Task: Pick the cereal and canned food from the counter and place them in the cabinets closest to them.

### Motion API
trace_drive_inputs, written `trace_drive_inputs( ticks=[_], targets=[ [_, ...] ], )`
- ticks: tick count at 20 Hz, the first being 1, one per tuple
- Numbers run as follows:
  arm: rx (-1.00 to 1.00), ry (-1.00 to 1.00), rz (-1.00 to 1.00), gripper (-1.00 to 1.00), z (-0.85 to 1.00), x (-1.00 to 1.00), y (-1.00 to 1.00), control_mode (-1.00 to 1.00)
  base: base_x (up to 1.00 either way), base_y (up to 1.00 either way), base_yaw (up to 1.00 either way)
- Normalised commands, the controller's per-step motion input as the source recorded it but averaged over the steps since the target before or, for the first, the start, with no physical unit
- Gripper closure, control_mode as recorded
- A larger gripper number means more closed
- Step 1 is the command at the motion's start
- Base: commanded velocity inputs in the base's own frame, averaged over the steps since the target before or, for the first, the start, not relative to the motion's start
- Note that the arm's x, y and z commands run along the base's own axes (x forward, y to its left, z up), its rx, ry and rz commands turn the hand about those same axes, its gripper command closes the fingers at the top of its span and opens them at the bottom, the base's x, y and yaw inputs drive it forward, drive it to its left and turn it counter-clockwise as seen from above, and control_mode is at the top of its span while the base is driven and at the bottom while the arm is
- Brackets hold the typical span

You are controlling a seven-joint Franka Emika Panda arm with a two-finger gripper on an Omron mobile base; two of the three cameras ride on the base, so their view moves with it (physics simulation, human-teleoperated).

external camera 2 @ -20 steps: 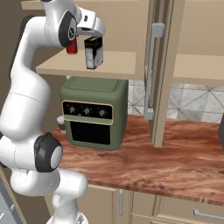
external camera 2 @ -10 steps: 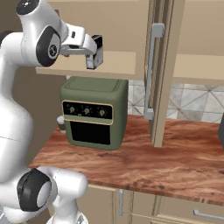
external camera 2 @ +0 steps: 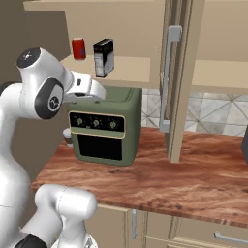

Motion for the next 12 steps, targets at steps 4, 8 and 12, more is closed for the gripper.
trace_drive_inputs(
  ticks=[4,8,12],
  targets=[
    [-0.02,-0.02,0.01,-1.00,-0.33,0.00,-0.20,-1.00,0.00,0.00,0.00],
    [0.00,0.00,0.00,-1.00,0.00,0.00,0.00,-1.00,0.00,0.00,0.00],
    [0.00,0.00,0.00,-1.00,0.00,0.00,0.00,1.00,-0.31,-0.10,0.00]
  ],
)
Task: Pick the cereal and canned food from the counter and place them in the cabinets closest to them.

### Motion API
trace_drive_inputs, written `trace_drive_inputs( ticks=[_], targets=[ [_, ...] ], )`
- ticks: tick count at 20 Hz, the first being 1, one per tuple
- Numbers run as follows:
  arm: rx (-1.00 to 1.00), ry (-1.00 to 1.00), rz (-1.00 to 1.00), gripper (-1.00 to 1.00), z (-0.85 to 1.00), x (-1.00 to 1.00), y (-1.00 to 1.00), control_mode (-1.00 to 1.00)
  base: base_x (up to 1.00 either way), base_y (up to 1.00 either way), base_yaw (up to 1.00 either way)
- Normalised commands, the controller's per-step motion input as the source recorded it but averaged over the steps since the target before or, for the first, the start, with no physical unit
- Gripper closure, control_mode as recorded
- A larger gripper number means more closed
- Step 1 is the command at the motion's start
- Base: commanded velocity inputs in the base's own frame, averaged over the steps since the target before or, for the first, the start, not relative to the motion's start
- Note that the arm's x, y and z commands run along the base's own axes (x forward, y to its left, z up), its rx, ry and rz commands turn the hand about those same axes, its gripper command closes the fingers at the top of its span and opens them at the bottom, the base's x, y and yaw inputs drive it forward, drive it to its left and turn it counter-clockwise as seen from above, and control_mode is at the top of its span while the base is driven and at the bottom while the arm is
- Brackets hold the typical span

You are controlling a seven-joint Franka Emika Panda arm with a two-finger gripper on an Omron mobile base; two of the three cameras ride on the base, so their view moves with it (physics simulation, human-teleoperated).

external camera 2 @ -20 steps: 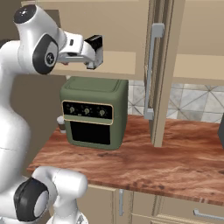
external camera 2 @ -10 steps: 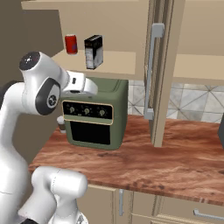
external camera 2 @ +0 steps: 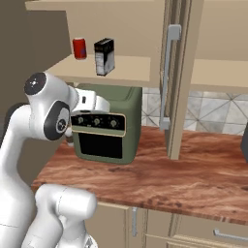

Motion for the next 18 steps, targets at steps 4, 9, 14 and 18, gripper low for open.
trace_drive_inputs(
  ticks=[4,9,14,18],
  targets=[
    [0.00,0.00,0.00,-1.00,0.00,0.00,0.00,1.00,-0.76,-0.20,0.00],
    [0.00,0.00,0.00,-1.00,0.00,0.00,0.00,1.00,-0.81,-0.29,0.00],
    [0.00,0.00,0.00,-1.00,0.00,0.00,0.00,1.00,-0.37,-0.62,-0.03],
    [0.00,0.00,0.00,-1.00,0.00,0.00,0.00,1.00,-0.20,-0.78,-0.06]
  ],
)
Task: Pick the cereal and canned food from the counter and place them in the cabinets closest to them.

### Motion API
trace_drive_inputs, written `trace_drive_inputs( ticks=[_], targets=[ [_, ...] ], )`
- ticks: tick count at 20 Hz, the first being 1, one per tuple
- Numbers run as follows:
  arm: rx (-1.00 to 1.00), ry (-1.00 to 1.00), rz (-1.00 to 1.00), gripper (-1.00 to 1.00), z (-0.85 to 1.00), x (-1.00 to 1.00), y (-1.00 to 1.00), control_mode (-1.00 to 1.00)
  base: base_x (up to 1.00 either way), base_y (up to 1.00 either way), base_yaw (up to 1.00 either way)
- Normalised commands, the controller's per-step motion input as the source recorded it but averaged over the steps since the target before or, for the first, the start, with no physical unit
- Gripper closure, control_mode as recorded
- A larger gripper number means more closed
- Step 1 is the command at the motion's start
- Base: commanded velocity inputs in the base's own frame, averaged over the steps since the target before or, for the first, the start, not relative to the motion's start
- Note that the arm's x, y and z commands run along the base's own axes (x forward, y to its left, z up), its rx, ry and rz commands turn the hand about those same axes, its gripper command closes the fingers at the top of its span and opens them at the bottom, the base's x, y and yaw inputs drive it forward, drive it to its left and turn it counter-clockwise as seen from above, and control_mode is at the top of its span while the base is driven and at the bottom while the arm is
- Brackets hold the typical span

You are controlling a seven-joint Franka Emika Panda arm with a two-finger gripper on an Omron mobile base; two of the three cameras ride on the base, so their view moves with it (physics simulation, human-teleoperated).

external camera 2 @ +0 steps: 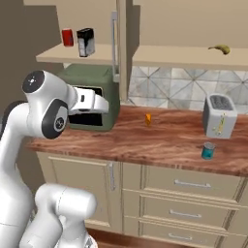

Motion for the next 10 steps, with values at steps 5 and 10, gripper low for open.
trace_drive_inputs(
  ticks=[5,10],
  targets=[
    [0.00,0.00,0.00,-1.00,0.00,0.00,0.00,1.00,-0.08,-0.79,-0.04],
    [0.00,0.00,0.00,-1.00,0.00,0.00,0.00,1.00,0.00,-0.75,-0.01]
  ],
)
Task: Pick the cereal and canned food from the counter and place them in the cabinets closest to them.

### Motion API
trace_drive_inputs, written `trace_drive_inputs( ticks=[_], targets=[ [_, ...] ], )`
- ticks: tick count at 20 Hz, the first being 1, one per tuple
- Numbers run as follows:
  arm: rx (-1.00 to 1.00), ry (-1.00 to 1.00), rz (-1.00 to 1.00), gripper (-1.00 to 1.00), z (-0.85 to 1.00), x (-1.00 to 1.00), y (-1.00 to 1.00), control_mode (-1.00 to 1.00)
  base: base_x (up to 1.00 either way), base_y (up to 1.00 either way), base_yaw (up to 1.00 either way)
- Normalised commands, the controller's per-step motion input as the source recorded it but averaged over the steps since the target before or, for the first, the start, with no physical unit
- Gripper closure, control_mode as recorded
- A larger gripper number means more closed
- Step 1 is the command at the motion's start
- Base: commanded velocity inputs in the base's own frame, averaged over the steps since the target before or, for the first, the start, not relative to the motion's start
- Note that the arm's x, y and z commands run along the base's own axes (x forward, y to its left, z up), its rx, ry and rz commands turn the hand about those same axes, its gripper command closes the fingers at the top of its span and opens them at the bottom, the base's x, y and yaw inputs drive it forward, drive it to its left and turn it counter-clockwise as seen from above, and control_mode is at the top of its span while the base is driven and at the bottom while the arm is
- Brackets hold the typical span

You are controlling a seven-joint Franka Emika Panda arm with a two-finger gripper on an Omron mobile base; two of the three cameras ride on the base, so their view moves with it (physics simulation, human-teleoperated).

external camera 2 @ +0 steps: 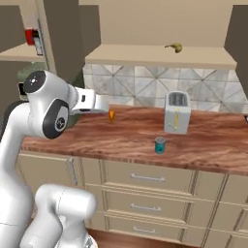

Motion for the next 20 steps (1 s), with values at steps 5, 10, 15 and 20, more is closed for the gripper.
trace_drive_inputs(
  ticks=[5,10,15,20],
  targets=[
    [0.00,0.00,0.00,-1.00,0.00,0.00,0.00,1.00,0.15,-0.65,0.00],
    [0.00,0.00,0.00,-1.00,0.00,0.00,0.00,1.00,0.59,-0.38,0.00],
    [0.00,0.00,0.00,-1.00,0.00,0.00,0.00,1.00,0.72,-0.29,-0.01],
    [0.01,0.00,0.00,-1.00,-0.04,0.08,-0.06,-1.00,0.40,-0.19,0.00]
  ],
)
